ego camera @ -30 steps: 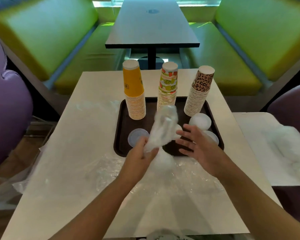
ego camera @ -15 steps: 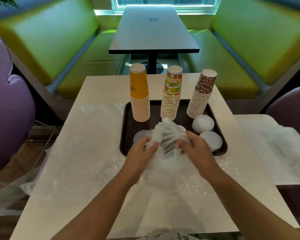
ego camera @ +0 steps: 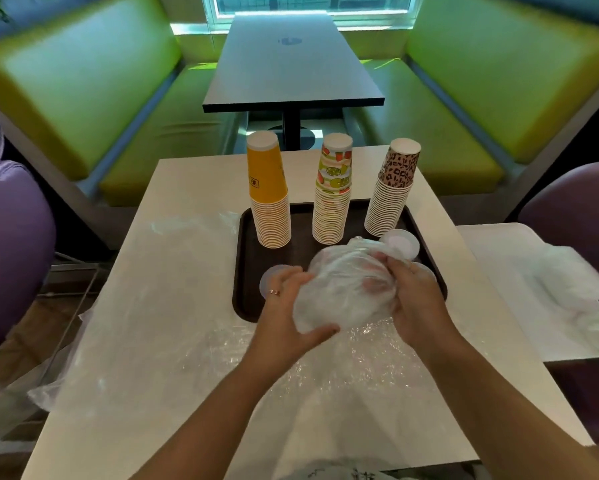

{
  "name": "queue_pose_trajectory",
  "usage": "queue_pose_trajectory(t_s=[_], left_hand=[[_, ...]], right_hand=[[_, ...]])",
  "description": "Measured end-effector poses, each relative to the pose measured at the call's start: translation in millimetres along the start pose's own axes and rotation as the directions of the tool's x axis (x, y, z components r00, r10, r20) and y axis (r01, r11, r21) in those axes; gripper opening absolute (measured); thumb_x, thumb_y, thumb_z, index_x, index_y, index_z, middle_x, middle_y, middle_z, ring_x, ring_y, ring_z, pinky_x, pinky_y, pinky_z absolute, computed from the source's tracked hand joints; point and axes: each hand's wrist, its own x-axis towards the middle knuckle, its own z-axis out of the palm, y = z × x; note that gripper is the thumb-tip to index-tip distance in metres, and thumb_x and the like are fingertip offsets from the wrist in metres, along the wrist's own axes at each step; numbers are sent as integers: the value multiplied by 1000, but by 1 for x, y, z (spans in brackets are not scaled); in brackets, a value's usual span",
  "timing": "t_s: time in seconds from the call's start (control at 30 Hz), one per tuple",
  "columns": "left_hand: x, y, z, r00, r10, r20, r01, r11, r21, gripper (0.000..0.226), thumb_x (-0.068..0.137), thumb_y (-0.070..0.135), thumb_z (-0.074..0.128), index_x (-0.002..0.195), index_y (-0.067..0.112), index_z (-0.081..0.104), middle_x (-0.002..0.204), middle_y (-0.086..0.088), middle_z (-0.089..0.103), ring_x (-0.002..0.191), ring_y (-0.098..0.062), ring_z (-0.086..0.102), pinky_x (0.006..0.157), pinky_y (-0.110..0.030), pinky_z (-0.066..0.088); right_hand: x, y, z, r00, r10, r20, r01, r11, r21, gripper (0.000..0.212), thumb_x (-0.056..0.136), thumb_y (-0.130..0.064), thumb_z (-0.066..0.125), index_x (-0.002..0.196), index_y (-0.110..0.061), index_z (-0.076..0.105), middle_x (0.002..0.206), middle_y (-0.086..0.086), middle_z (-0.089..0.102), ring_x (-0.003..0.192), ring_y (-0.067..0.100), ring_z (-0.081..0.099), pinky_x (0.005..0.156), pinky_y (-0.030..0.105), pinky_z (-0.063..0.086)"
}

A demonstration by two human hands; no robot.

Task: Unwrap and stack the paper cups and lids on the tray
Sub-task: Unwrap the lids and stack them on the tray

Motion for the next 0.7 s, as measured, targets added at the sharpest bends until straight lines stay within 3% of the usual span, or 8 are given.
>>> queue_pose_trajectory(t_s=[0.1,0.23,0.3,0.37,0.5,0.57,0.63,0.7], left_hand=[[5,-5,-5,991,-127,-35,121,984,-132,6,85,32,67,88,27,67,87,9,66,83,-5,59,75,-23,47],[18,-7,-31,929,-335,-159,250,883,-398,33,96,30,53,79,9,71,71,-10,67,67,-18,60,62,-30,49],[23,-5,-39,884,-449,-126,309,766,-563,30,98,12,46,75,11,65,59,1,67,55,-9,63,51,-19,52],[22,-3,-38,867,-498,-3,382,669,-638,29,97,-2,40,77,12,56,55,3,62,44,1,59,43,-13,48],[22,13,-26,838,-544,43,353,480,-803,37,95,-13,35,84,17,52,82,0,55,69,-7,62,51,-11,50],[22,14,-25,851,-523,-49,286,541,-791,15,101,24,42,96,16,53,94,-6,60,84,-10,65,61,-17,54],[19,6,-27,873,-435,-218,183,709,-680,46,87,67,41,113,30,52,118,-5,56,107,-15,60,84,-34,54],[16,4,-33,917,-184,-354,28,915,-403,40,82,64,45,111,39,54,124,2,49,113,-15,54,94,-34,48]], right_hand=[[5,-3,-9,996,-91,-24,84,976,-202,27,99,-22,45,97,-14,71,90,4,71,82,17,67,58,25,51],[10,-16,-27,961,-278,1,237,818,-523,26,98,-25,48,82,-22,68,66,1,55,63,18,51,52,23,43],[10,-19,-28,995,-84,59,100,927,-361,17,92,-30,57,91,-19,70,85,8,67,81,24,64,67,31,55],[10,-16,-27,969,115,217,-95,990,-100,53,81,-49,65,119,-13,62,114,14,66,103,29,65,82,43,56],[0,-1,-13,922,90,376,34,950,-312,62,78,-38,73,130,-20,46,113,0,67,101,18,67,80,40,56],[-1,9,-10,947,8,320,115,925,-362,48,79,-20,74,123,-16,55,101,3,70,91,19,69,77,41,57],[1,12,-12,976,-44,214,98,963,-252,34,83,-9,69,115,-10,62,93,9,71,84,23,68,74,40,55],[2,8,-14,990,-56,128,84,970,-226,26,86,-4,63,111,-10,63,87,8,71,78,19,68,69,34,53]])
